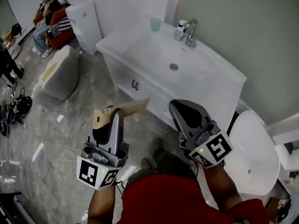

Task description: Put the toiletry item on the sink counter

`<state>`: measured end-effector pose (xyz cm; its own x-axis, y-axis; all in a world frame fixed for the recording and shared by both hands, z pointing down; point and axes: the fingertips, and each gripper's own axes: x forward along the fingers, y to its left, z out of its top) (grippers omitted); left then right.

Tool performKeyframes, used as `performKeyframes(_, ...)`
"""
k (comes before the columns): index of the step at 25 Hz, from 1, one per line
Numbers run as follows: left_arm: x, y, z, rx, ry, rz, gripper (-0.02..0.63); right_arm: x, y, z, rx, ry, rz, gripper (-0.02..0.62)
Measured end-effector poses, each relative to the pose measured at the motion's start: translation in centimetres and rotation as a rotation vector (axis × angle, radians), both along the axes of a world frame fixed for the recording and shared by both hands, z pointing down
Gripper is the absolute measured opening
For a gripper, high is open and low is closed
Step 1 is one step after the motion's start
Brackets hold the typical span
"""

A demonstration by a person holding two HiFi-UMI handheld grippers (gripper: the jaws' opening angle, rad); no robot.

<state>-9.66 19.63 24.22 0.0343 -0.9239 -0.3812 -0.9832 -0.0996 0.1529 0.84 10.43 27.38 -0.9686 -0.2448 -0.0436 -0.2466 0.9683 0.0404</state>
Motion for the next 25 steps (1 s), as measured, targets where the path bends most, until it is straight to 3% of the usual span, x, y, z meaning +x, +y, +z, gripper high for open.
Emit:
performKeyframes(14,-7.0,-11.0,1.0,-0.023,-0.002,0.001,0.058,-7.4,-10.9,1.3,-0.003,-0.031,-0.015,0.029)
performKeyframes(25,-14.8,-27.3,0.6,-0.035,0.003,0.015,0.058,-14.7,-26.1,1.4,0.011,-0.012,0.029,0.029)
